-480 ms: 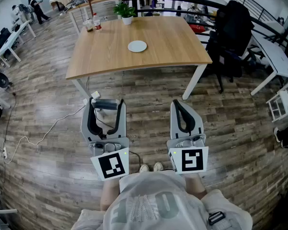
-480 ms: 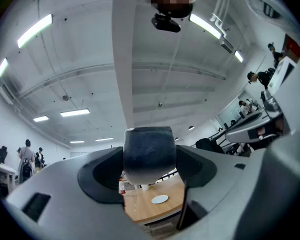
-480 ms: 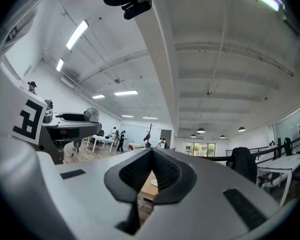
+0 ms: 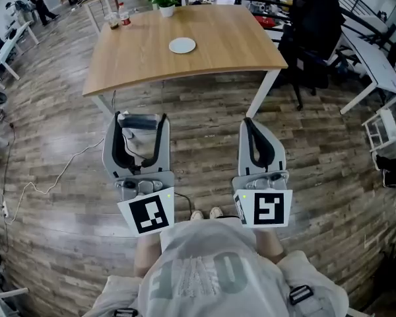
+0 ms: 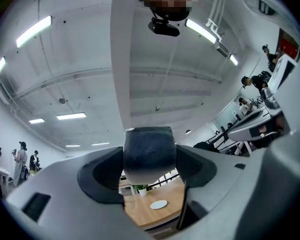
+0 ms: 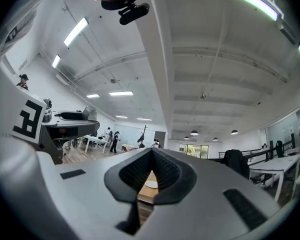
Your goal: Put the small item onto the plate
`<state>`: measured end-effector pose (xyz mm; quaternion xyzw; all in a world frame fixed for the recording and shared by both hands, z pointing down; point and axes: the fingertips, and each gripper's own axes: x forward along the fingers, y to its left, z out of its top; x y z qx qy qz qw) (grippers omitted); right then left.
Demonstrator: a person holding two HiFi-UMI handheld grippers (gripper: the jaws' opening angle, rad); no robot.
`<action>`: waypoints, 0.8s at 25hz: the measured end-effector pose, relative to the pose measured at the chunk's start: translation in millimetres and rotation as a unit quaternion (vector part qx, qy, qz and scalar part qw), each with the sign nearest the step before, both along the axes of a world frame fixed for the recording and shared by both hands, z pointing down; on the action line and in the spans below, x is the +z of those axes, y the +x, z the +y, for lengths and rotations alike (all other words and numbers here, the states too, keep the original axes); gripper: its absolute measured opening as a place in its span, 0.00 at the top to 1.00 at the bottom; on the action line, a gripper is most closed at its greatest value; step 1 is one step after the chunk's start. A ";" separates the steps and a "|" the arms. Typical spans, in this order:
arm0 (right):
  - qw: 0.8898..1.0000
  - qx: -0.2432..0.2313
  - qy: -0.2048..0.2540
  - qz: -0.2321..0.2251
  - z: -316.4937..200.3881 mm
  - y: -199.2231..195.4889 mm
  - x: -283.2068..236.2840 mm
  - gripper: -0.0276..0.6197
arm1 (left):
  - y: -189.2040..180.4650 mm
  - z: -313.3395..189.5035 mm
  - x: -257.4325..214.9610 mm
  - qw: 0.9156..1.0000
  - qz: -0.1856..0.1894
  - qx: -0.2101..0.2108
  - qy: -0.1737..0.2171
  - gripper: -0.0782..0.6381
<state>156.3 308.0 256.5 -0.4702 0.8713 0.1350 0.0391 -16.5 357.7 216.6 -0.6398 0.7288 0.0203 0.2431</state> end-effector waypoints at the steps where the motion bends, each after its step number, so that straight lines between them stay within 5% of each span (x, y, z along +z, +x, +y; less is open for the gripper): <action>1: 1.000 0.003 -0.001 -0.001 0.0 0.4 0.7 0.93 | -0.1 0.3 1.2 1.000 0.002 0.003 -0.001 0.45; 12: 0.999 -0.019 -0.042 0.019 -1.6 -22.6 39.4 0.93 | -31.5 -5.3 36.7 0.999 0.035 0.006 -0.029 0.45; 20: 0.999 -0.041 0.005 0.006 -51.5 -42.5 50.2 0.93 | -35.7 -55.6 45.7 1.000 0.021 0.018 0.011 0.45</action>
